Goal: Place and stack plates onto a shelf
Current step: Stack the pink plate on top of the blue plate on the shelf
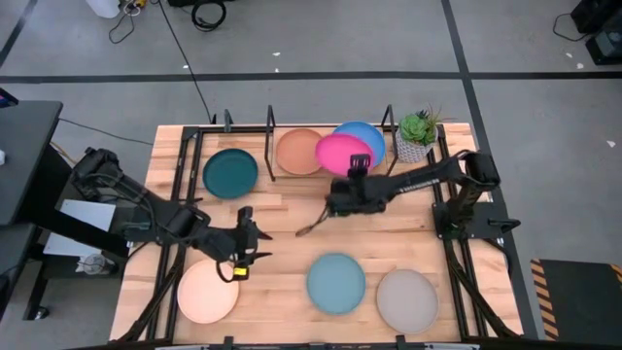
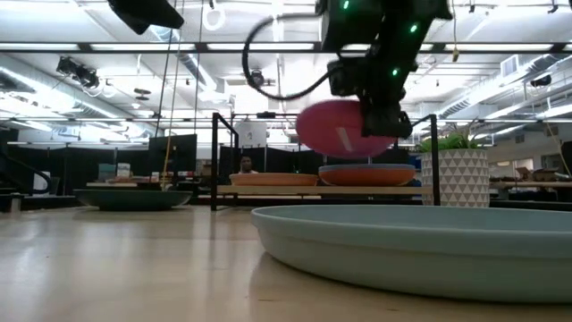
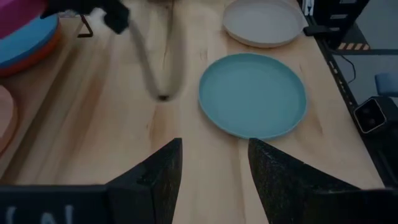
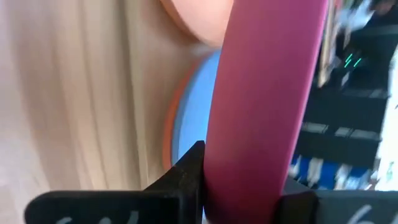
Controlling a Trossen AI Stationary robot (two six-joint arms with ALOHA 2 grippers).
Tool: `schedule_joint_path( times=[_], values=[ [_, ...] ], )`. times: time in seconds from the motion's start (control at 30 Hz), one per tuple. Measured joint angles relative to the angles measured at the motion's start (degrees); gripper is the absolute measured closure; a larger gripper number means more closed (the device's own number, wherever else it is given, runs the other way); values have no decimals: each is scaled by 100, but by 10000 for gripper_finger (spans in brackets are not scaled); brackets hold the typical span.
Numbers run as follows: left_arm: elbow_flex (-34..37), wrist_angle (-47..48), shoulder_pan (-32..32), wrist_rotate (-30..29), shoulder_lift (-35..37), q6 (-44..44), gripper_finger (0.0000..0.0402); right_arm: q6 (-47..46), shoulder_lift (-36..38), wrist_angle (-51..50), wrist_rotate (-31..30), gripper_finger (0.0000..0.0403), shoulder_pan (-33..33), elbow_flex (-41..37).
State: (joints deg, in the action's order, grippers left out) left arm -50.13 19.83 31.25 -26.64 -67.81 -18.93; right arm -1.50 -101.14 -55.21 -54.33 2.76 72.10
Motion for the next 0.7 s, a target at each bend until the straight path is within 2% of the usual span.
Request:
schedule_joint_path(
  times=[0.3, 0.7],
  values=[
    [0, 330, 318, -305, -2, -340, 212, -224, 0, -251, 344, 339, -949, 0],
    [0, 331, 377, -341, -2, -456, 212, -89, 0, -248, 924, 339, -1265, 0]
  ],
)
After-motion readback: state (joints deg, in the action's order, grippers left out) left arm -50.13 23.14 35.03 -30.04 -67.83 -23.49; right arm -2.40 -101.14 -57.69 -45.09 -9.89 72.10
